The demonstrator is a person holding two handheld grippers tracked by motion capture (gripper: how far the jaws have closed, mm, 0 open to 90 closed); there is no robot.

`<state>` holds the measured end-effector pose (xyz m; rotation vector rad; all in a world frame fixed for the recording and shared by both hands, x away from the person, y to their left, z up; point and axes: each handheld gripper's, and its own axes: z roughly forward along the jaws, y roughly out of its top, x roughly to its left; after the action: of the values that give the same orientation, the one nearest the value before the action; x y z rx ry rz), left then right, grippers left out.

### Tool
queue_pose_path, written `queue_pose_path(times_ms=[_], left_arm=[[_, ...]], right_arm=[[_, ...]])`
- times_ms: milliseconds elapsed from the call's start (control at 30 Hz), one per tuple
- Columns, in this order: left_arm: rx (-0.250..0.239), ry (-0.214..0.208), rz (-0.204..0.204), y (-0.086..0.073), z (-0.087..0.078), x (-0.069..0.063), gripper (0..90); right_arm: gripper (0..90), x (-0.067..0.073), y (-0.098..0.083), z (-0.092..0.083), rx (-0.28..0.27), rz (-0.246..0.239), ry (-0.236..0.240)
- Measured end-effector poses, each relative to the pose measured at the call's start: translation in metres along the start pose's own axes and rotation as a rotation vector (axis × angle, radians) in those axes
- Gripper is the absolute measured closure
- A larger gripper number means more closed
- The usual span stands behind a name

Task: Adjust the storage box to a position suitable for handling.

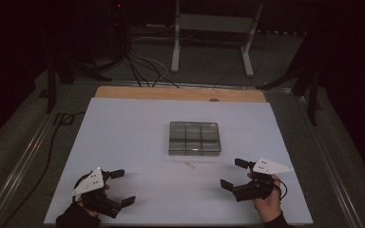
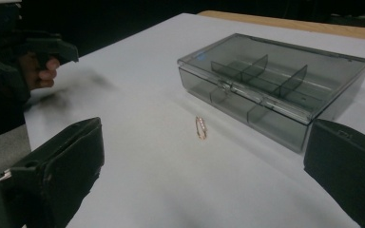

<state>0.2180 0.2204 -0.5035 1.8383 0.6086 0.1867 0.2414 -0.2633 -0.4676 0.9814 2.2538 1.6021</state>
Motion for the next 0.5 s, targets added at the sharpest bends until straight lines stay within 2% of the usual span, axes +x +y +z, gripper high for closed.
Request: queue_pose_path(times_ms=[500], left_arm=[[-0.004,-0.002,-0.002,0.000,-0.001,0.000,0.7]], right_arm=[[0.0,0.003,0.014,0.011,-0.008,-0.014,0.015]])
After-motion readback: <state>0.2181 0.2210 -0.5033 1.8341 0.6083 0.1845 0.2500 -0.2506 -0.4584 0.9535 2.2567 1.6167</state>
